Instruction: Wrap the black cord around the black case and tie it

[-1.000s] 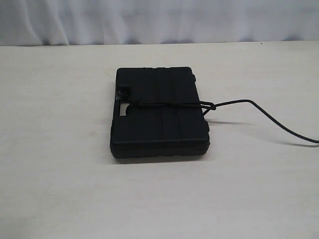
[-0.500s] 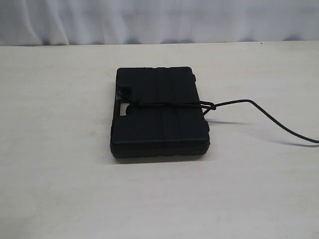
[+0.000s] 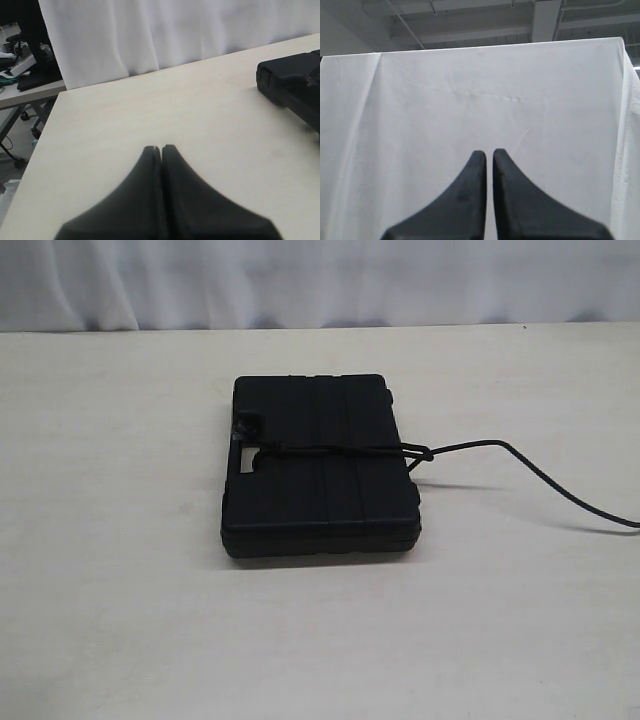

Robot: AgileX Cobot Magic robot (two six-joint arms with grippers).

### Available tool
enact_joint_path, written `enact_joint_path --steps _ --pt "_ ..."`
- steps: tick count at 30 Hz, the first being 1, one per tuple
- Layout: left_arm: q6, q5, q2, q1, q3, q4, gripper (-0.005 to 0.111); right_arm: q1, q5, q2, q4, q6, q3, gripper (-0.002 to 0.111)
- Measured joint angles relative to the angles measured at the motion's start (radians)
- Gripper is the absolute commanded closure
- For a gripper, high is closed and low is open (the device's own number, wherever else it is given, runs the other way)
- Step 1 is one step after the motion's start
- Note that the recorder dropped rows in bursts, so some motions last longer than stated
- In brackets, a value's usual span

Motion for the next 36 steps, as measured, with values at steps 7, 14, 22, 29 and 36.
enact_joint_path --steps 7,14,22,29,36 --pt "0.000 0.000 0.000 0.000 0.000 0.000 0.107 0.000 0.006 0.000 0.000 0.000 0.000 0.104" --pt "0.000 0.000 0.000 0.000 0.000 0.000 0.107 0.000 -0.056 0.000 0.000 0.000 0.075 0.104" --pt "0.000 0.000 0.000 0.000 0.000 0.000 0.107 0.000 -0.256 0.004 0.000 0.000 0.319 0.104" --pt "0.000 0.000 0.000 0.000 0.000 0.000 0.107 0.000 -0.301 0.002 0.000 0.000 0.500 0.104" --pt "0.000 0.000 0.000 0.000 0.000 0.000 0.107 0.000 -0.308 0.002 0.000 0.000 0.606 0.104"
